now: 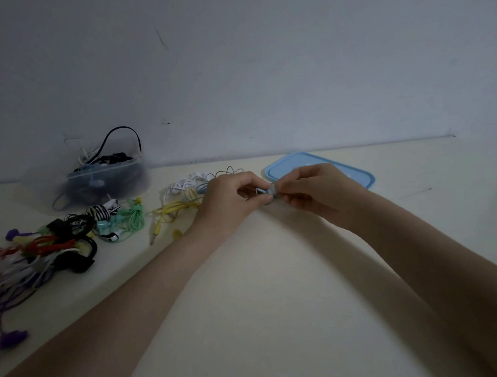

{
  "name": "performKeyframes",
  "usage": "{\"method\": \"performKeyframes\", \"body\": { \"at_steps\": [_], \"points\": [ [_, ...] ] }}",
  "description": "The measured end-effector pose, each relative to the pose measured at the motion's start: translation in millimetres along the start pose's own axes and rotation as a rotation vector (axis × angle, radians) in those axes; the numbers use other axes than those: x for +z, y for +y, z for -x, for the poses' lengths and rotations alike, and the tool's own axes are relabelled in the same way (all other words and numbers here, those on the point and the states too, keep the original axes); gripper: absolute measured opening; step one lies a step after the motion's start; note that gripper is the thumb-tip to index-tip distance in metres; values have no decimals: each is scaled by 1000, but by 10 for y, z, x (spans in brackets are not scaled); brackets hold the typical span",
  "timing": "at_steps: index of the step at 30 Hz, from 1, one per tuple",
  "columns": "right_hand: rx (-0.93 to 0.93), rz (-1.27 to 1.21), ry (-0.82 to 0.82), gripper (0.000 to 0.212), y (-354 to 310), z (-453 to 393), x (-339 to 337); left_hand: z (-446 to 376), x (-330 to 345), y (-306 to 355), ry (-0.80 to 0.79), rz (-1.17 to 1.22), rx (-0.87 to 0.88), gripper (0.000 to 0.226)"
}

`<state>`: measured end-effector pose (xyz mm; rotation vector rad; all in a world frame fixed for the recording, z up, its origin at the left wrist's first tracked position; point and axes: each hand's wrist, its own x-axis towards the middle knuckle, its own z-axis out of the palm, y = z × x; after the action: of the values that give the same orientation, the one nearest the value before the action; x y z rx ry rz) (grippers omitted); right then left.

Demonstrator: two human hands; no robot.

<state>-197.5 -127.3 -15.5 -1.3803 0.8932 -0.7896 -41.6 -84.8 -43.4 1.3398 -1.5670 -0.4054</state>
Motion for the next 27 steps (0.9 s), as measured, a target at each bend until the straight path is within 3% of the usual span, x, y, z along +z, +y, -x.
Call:
{"method": "performKeyframes", "body": {
  "at_steps": [2,5,9,12,19,22,27],
  "points": [
    [84,-97,-32,13,-7,2,-26,11,22,6,3,-31,17,21],
    [19,-42,-31,13,-22,-8,-41,22,30,20,19,-50,10,28],
    [-125,279,39,11,-83,-39,-38,36,29,51,26,-162,79,38],
    [-159,454,70,12,-144,-70,-74,36,42,50,26,-244,123,33],
    [-352,970,310,16,-362,-110,-396,27,56,28,42,-243,120,17],
    [-335,1163,334,15,-320,-157,-473,20,73,9,19,-299,174,17],
    [-143,1338,294,15,-219,-161,-496,38,93,3,20,-370,294,19]
  ]
}}
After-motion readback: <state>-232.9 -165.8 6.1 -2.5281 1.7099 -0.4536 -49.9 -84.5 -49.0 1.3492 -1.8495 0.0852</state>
